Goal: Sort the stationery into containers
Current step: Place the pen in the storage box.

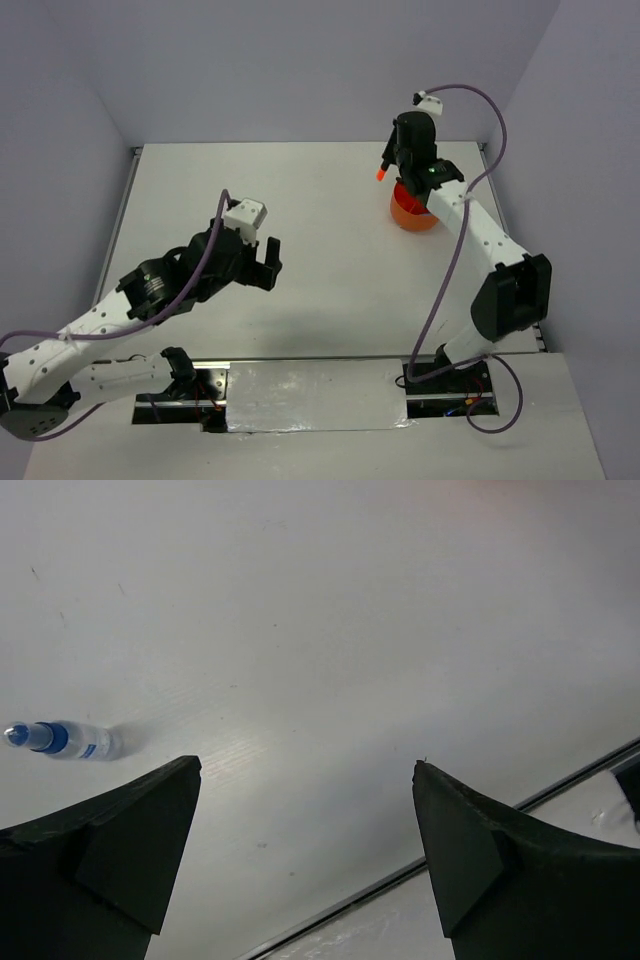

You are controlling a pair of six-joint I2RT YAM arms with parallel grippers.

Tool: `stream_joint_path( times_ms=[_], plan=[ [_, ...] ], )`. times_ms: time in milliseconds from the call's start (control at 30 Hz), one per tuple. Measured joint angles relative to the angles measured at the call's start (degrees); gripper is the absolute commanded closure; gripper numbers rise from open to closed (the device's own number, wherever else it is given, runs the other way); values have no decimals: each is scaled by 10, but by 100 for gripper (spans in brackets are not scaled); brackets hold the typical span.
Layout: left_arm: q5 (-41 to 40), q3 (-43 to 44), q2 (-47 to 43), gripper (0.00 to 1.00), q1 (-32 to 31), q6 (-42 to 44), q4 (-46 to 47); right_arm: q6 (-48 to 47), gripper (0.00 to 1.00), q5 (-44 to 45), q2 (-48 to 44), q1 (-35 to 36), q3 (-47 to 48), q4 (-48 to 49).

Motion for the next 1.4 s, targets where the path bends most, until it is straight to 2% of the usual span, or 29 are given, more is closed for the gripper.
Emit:
stream_joint_path(
  times_ms=[233,367,800,1167,1400],
  plan=[
    [35,-113,-98,1,-1,50,14,-95,100,69,139,-24,169,-34],
    [62,-136,-113,1,-1,63,21,-153,100,75,186,-37,210,-32],
    [101,-139,-93,1,-1,77,42,-197,100,76,237,-83,205,-30],
    [108,-140,-110,1,-1,80,45,-194,100,71,240,-94,131,-3],
    [112,-140,-107,1,-1,88,45,-188,91,71,246,-94,118,8]
  ],
)
